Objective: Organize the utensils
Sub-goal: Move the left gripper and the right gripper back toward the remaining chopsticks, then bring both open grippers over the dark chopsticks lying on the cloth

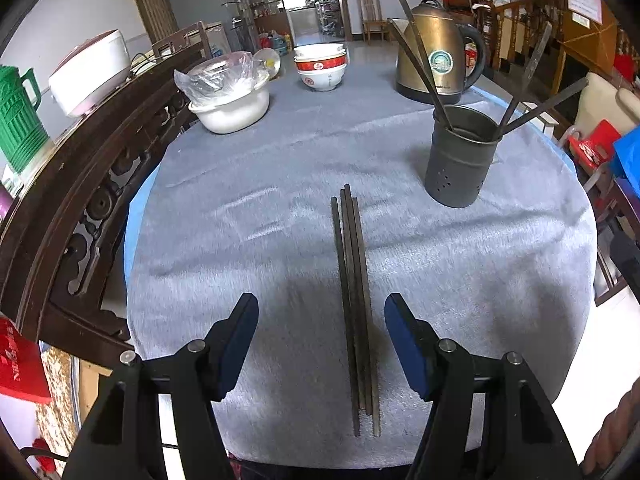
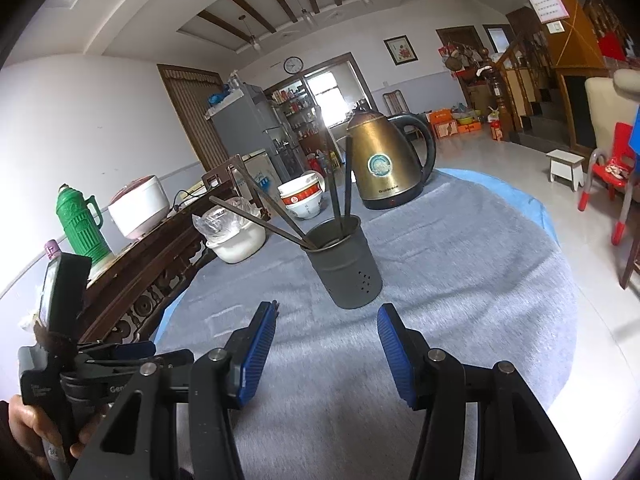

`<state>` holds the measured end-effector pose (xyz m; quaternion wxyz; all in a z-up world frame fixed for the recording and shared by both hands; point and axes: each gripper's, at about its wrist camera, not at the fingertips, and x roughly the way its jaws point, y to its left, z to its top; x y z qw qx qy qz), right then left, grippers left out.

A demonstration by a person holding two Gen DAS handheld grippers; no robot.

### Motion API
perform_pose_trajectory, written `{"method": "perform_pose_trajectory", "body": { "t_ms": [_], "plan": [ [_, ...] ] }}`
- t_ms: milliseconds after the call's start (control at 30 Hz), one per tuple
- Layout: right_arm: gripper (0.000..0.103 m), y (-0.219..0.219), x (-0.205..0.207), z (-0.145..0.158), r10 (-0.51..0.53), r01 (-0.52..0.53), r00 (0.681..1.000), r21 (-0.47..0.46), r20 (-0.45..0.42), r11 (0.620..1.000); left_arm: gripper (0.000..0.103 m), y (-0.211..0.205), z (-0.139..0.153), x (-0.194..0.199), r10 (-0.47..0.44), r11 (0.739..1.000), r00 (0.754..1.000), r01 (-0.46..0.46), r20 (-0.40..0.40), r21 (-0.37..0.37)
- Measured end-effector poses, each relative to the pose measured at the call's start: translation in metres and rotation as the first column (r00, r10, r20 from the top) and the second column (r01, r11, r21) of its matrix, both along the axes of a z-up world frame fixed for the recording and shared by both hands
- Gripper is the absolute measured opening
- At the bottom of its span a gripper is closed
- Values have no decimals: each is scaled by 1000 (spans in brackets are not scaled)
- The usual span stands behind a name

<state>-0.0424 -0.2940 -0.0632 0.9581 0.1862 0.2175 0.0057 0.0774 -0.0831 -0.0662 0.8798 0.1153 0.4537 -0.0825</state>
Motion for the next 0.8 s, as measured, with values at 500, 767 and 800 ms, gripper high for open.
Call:
{"method": "perform_pose_trajectory", "body": {
  "t_ms": [500, 767, 800],
  "plan": [
    [57, -35, -21, 22, 3, -4, 1000, -63, -18, 998, 67, -13, 8, 0, 89, 993, 996, -89, -7, -74],
    [57, -32, -21, 40, 41, -44, 999, -117, -28, 992, 67, -11, 27, -1, 118, 987, 991, -110, 62, -117],
    [57, -31, -20, 41, 46, -49, 999, -125, -27, 991, 67, -9, 29, -2, 120, 987, 990, -111, 75, -118]
  ]
}}
